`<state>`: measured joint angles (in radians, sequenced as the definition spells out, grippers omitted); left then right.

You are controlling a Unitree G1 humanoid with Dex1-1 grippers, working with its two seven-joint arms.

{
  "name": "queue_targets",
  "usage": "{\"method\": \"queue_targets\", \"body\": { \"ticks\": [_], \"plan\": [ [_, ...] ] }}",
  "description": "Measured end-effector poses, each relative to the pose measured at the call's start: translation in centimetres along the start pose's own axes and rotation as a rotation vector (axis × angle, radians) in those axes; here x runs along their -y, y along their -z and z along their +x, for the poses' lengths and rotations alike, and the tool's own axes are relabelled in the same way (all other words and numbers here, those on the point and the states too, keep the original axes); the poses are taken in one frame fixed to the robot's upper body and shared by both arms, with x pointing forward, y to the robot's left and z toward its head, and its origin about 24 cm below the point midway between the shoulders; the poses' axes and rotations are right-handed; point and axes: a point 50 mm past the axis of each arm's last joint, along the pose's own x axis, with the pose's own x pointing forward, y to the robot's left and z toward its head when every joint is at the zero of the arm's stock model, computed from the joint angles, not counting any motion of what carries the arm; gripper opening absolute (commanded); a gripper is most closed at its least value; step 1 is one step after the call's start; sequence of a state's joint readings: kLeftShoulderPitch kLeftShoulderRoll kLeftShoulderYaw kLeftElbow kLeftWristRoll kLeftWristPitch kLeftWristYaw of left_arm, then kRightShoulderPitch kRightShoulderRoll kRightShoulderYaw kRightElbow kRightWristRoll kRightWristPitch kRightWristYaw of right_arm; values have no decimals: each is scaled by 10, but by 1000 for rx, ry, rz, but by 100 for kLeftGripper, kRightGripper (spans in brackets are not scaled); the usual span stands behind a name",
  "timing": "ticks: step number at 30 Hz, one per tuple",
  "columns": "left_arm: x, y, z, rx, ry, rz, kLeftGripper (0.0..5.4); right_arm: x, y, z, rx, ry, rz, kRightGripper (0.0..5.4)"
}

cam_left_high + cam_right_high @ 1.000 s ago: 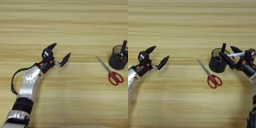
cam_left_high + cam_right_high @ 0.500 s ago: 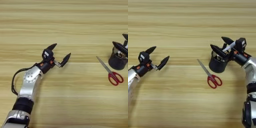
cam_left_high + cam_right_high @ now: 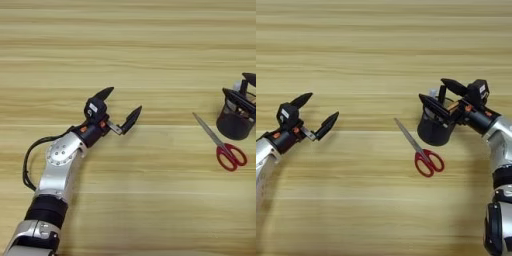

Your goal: Move the objects on the table

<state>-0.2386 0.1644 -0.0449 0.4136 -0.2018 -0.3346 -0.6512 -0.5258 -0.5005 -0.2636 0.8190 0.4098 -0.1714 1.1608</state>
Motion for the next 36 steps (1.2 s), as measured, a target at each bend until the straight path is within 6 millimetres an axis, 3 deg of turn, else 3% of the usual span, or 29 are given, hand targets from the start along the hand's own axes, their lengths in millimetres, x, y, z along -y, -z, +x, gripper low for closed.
{"method": "queue_targets", "body": {
  "ticks": [11, 36],
  "plan": [
    [0, 0, 0, 0, 0, 0, 540, 1, -1, -3, 11, 14, -4, 537],
    [0, 2, -1, -5, 1, -3, 540, -2, -2, -45, -34, -31, 4, 537]
  ]
}}
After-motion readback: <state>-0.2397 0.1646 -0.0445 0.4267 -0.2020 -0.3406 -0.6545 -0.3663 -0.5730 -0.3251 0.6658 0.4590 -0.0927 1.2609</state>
